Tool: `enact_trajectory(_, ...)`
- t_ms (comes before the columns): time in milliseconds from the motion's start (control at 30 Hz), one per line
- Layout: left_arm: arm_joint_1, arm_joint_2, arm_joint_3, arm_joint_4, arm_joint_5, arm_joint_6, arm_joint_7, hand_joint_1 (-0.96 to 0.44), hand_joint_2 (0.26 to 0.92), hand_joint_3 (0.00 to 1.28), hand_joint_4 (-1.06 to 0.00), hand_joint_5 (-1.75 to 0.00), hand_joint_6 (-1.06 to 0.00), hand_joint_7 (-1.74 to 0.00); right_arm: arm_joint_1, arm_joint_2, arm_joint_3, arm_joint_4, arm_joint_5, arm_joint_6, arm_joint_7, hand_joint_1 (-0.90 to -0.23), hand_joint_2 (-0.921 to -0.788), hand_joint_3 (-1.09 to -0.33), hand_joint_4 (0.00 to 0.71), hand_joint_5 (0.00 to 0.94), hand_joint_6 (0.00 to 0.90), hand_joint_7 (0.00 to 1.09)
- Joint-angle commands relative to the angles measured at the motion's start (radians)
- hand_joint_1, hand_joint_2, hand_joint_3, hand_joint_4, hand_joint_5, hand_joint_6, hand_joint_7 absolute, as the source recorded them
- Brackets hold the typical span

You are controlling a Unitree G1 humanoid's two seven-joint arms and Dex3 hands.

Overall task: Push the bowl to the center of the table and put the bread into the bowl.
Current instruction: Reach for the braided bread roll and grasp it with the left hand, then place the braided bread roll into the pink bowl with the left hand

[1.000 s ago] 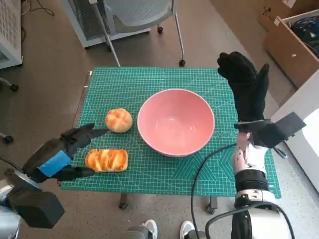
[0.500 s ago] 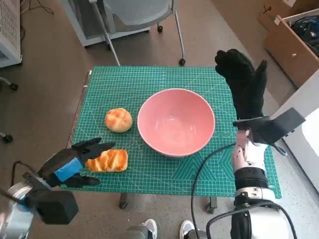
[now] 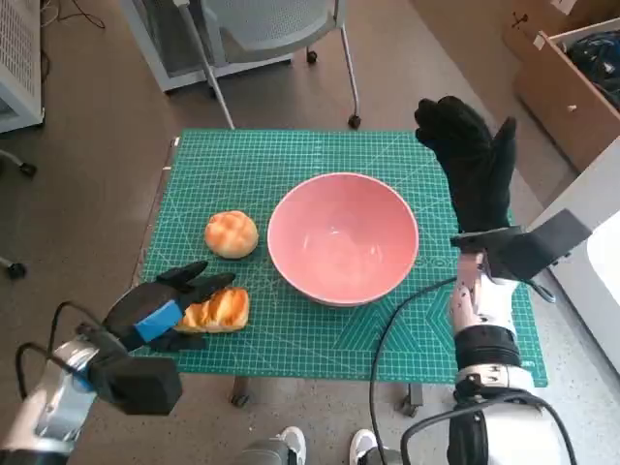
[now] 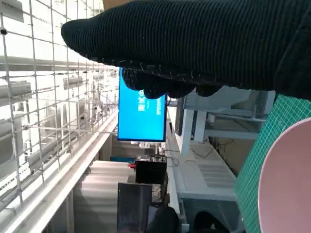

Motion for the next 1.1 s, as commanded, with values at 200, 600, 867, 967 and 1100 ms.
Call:
enact_trajectory(200,-0.035,0.004,-0.05,0.05,0.036,-0.056,0.067,-0.03,0.916,0.14,-0.58,-1.04,-0.56,-1.01,0.027,0.003,-0.002,0.0,0.005,0.0,0.008,-0.624,-0.921,-0.768,0.184,0.001,0.096,0.31)
enact_trajectory(600,0.017,0.051,0.068,-0.215,-0.141,-0.054,-0.02,0.0,0.92,0.1,-0.6,-1.29,-0.65,-1.1,0.035,-0.001,-0.011,0.003,0.013,-0.014,0.016,-0.622,-0.921,-0.765,0.185,0.001,0.096,0.31)
enact_trajectory(867,-0.001,0.029,0.173,-0.436,-0.323,0.0,-0.067,0.0,0.92,0.05,-0.65,-1.19,-0.71,-1.09,0.029,-0.004,-0.014,0.019,0.015,-0.021,0.018,-0.616,-0.921,-0.766,0.185,0.001,0.094,0.31)
enact_trajectory(967,-0.046,0.016,0.195,-0.482,-0.376,0.026,-0.073,0.0,0.911,0.03,-0.69,-1.14,-0.74,-1.07,0.026,-0.004,-0.017,0.027,0.015,-0.021,0.018,-0.613,-0.921,-0.766,0.185,0.001,0.093,0.32)
enact_trajectory(1100,-0.142,-0.013,0.197,-0.491,-0.406,0.053,-0.065,0.0,0.905,0.02,-0.72,-1.1,-0.77,-1.06,0.022,-0.003,-0.017,0.036,0.011,-0.022,0.013,-0.613,-0.921,-0.766,0.184,0.0,0.092,0.32)
